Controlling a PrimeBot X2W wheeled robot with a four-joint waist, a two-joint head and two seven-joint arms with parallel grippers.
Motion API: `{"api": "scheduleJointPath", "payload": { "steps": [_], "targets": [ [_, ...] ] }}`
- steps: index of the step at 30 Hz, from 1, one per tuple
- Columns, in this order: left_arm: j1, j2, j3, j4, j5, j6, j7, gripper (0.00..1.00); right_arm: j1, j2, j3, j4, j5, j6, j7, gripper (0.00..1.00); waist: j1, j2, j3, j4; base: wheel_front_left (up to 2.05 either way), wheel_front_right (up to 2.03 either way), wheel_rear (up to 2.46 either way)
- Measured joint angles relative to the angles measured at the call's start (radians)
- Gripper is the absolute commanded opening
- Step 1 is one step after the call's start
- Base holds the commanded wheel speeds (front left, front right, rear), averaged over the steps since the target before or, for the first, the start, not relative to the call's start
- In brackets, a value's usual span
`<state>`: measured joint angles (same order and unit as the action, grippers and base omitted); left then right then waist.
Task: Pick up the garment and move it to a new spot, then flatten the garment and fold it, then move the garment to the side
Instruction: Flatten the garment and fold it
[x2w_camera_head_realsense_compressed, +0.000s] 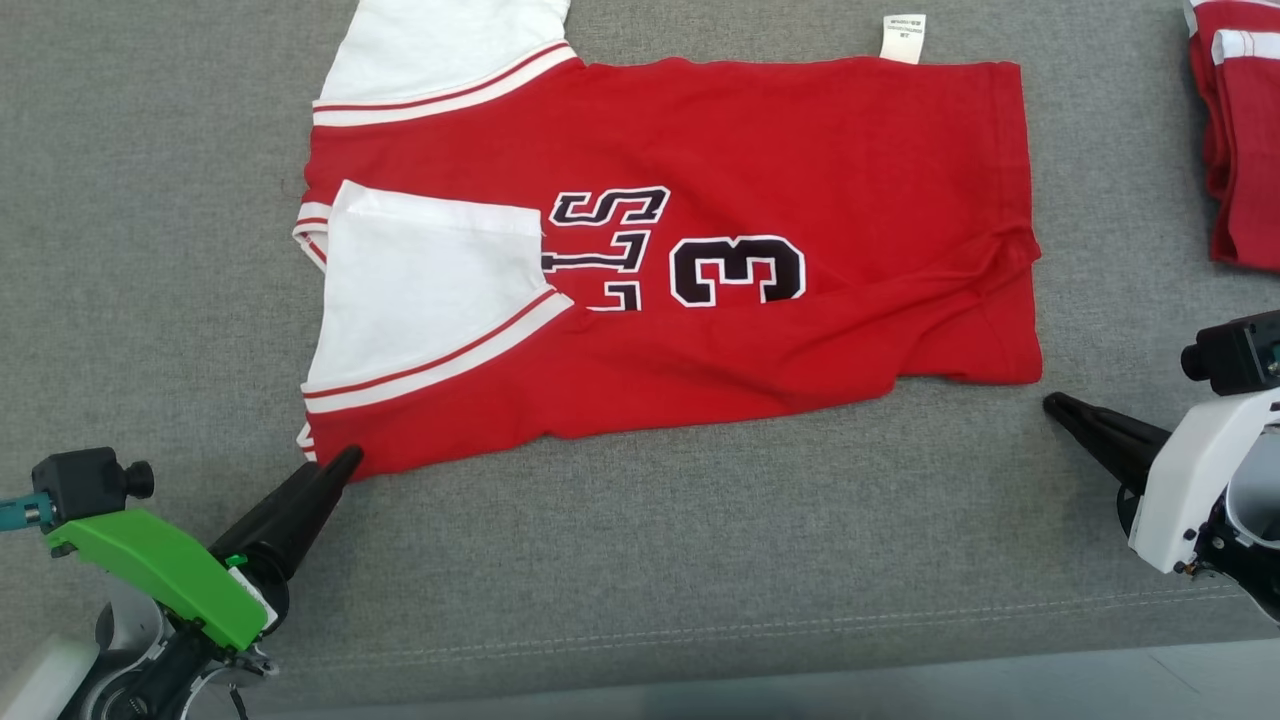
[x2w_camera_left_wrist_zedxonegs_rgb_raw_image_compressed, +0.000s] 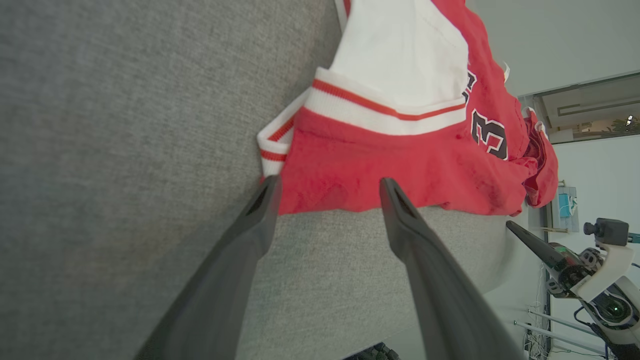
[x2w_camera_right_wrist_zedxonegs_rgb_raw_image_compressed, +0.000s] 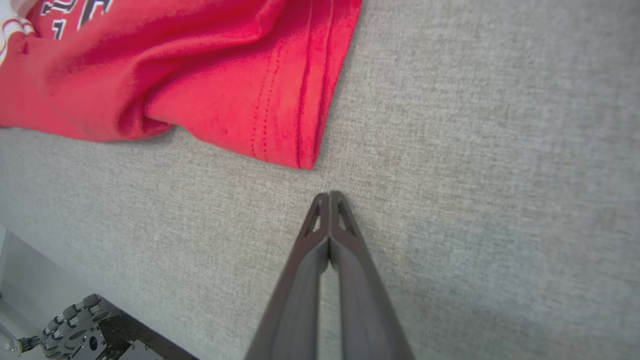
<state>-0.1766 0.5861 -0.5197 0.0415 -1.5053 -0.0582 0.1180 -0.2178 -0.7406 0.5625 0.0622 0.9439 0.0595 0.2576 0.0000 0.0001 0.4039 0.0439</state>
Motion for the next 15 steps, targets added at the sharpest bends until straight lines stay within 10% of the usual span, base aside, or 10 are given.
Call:
{"api": "scheduleJointPath", "payload": {
  "steps": [7,8,10,12,13,15],
  "targets": [
    [0.0,-0.001,0.001,0.012,-0.004,-0.005,0.0,1.0,0.006,-0.009,-0.02,0.006,0.016,-0.017,0.005,0.0,0.0,0.0,-0.001,-0.006,0.0,0.0,0.0],
    [0.0,-0.001,0.002,0.013,-0.005,-0.005,0.0,1.0,0.006,-0.006,-0.031,0.008,0.017,-0.027,-0.005,0.28,0.0,0.0,-0.001,-0.007,0.0,0.0,0.0],
    [0.0,-0.002,0.002,0.013,-0.005,-0.005,0.0,1.0,0.006,-0.007,-0.027,0.006,0.019,-0.024,-0.002,0.13,0.0,0.0,-0.002,-0.007,0.0,0.0,0.0],
    [-0.003,-0.002,0.002,0.015,-0.005,-0.012,0.0,1.0,0.006,0.002,-0.023,-0.001,0.017,-0.025,-0.007,0.36,0.0,0.0,-0.004,-0.007,0.0,0.0,0.0],
    [-0.003,-0.003,0.002,0.016,-0.005,-0.012,0.0,1.0,0.006,0.004,-0.023,-0.002,0.016,-0.025,-0.008,1.0,0.0,0.0,-0.005,-0.007,0.0,0.0,0.0],
    [-0.003,-0.005,0.0,0.018,-0.005,-0.013,0.0,1.0,0.006,0.007,-0.021,-0.003,0.016,-0.025,-0.01,1.0,0.0,0.0,-0.01,-0.007,0.0,0.0,0.0]
  ]
}}
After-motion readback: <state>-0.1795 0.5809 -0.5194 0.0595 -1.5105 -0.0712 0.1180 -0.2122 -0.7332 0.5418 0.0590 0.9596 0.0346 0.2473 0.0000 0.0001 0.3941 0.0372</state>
